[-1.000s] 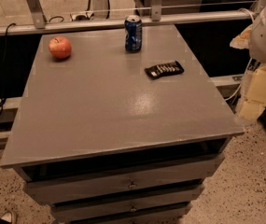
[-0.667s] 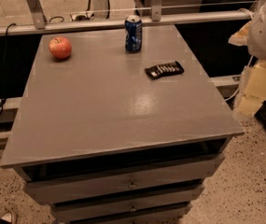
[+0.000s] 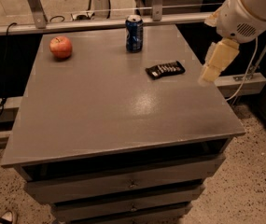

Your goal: Pick pepsi can

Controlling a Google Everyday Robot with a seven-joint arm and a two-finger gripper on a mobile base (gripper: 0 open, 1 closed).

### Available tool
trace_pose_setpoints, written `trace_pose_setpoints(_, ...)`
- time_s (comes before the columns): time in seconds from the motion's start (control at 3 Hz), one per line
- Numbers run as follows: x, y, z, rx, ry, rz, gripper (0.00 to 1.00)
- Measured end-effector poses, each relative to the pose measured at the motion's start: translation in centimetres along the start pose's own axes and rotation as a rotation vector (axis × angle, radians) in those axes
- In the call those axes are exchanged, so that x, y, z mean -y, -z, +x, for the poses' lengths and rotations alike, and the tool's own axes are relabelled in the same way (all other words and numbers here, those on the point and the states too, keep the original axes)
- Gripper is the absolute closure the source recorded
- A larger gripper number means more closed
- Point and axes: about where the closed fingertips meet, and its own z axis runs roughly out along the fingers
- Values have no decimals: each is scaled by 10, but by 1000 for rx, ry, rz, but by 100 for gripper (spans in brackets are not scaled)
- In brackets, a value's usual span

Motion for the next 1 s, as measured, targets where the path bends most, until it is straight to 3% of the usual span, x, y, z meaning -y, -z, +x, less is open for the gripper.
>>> trace_pose_setpoints(0.67, 80, -85, -60, 188, -80, 29, 0)
trace_pose_setpoints(1.0, 125, -131, -96, 319, -161, 68, 0)
